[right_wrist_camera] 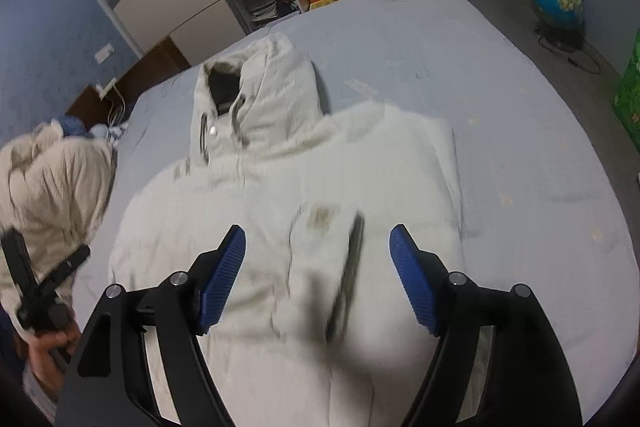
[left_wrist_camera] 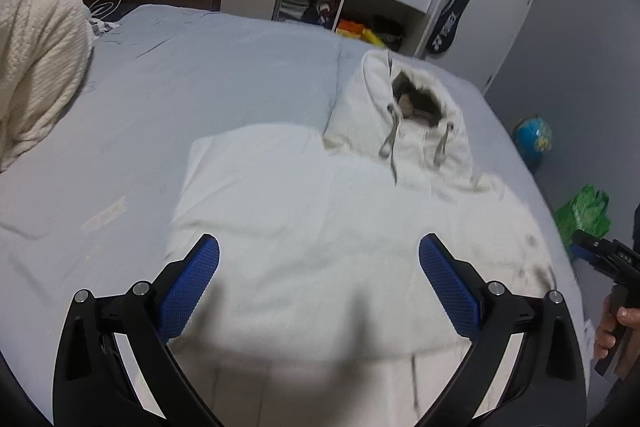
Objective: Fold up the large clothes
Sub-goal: 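Move both tools toward the jacket hem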
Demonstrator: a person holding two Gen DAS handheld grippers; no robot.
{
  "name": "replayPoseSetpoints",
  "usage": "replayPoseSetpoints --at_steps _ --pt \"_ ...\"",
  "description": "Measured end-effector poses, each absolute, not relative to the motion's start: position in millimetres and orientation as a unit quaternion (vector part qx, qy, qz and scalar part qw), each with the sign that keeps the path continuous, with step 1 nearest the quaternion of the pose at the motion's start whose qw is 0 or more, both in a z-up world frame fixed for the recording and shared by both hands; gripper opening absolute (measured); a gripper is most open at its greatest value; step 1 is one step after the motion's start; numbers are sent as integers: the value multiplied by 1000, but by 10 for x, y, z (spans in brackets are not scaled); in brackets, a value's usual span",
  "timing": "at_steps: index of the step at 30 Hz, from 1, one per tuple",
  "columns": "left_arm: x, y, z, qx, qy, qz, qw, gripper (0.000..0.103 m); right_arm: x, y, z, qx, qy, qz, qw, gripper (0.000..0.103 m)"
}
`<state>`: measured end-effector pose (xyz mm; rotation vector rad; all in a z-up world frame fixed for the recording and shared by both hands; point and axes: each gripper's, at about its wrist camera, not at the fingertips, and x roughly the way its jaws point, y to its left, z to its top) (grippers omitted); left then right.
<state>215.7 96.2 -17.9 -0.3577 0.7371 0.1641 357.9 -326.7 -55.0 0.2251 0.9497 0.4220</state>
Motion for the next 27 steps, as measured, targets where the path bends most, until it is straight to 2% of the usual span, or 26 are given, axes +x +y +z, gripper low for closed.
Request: replayPoseSetpoints --at_steps 11,16,23,27 --pt "2277 1360 -570 -178 314 104 927 96 5136 -2833 -589 120 482 223 839 71" --pt "2356 1378 -735 -172 321 100 926 96 5749 -2416 -826 131 510 258 810 76" --pt "2404 1387 -855 -179 330 95 922 96 6308 -1885 -1122 105 529 286 792 76" --pt "2404 1395 -883 -183 329 97 922 96 6567 -1688 -1206 67 512 250 819 76"
